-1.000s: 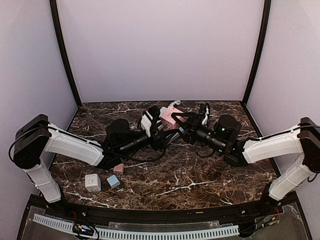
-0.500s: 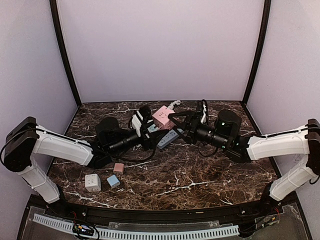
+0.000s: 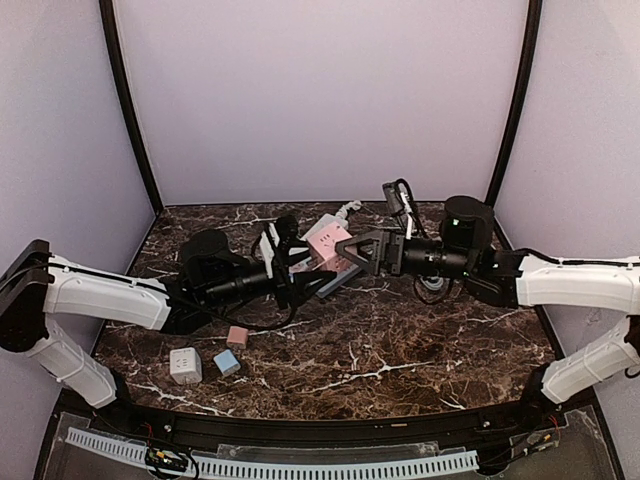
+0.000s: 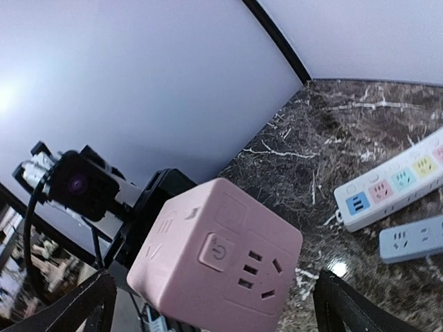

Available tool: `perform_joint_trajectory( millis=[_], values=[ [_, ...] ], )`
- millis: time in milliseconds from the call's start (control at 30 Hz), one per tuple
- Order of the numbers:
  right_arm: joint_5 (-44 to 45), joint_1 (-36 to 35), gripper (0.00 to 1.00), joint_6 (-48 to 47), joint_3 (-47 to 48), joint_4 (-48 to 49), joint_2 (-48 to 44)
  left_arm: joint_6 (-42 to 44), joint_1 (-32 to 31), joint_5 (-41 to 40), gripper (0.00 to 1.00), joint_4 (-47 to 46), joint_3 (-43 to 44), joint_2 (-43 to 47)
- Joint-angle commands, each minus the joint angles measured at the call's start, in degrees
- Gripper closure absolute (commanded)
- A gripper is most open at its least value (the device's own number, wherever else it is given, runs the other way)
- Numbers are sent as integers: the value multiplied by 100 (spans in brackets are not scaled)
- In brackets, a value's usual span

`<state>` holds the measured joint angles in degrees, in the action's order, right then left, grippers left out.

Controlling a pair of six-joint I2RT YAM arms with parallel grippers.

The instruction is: Insert the plug

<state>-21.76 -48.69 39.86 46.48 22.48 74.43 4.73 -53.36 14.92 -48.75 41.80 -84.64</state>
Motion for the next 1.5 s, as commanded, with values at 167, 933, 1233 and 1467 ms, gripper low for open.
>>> perform_joint_trajectory(
  millis=[167,933,1233,1467],
  values=[
    [-38,35,1,-3568,115,-692,-480,-743,-5,749,99,395,144,417],
    [-2621,35,34,-5321,913,-2089,-10,-977,-3,2400,99,804,510,402],
    [-3107,21,38,-5134,966,-1869,146,-921,1,2376,99,698,581,139],
    [-3384,21,30,-5103,964,-1826,265,-910,-4,2444,99,548,567,48]
  ],
)
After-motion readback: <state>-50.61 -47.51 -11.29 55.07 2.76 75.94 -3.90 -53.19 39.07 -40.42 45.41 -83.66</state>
